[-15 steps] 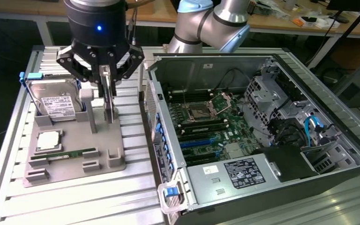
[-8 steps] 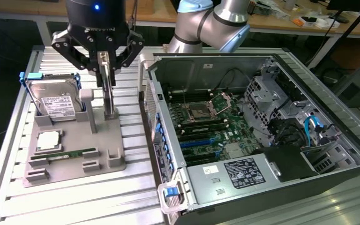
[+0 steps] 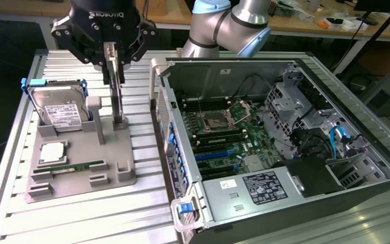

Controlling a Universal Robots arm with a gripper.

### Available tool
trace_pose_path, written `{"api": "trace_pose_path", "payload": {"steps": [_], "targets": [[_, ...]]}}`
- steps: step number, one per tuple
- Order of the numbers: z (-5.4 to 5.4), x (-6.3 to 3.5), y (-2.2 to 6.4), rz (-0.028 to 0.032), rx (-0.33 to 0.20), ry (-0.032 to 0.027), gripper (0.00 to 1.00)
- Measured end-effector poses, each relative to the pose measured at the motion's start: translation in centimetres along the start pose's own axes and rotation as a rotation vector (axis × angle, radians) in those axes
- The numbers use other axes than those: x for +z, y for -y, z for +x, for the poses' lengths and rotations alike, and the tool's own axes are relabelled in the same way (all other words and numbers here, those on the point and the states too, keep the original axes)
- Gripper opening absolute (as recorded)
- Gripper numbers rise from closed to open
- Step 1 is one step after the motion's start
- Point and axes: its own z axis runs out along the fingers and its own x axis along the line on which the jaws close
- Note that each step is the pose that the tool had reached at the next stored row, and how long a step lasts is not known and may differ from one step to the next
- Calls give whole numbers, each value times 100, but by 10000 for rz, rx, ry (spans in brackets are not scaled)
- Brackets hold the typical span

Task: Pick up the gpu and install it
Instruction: 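Pick up the gpu and move the gpu toward the slot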

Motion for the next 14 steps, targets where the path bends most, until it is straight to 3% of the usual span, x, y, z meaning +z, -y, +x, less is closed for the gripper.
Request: {"api": "trace_pose_path", "payload": {"steps": [7,14], "targets": [[-2,-141,-13,34,0,-1,27],[-16,-142,-14,36,1,0,27]]}}
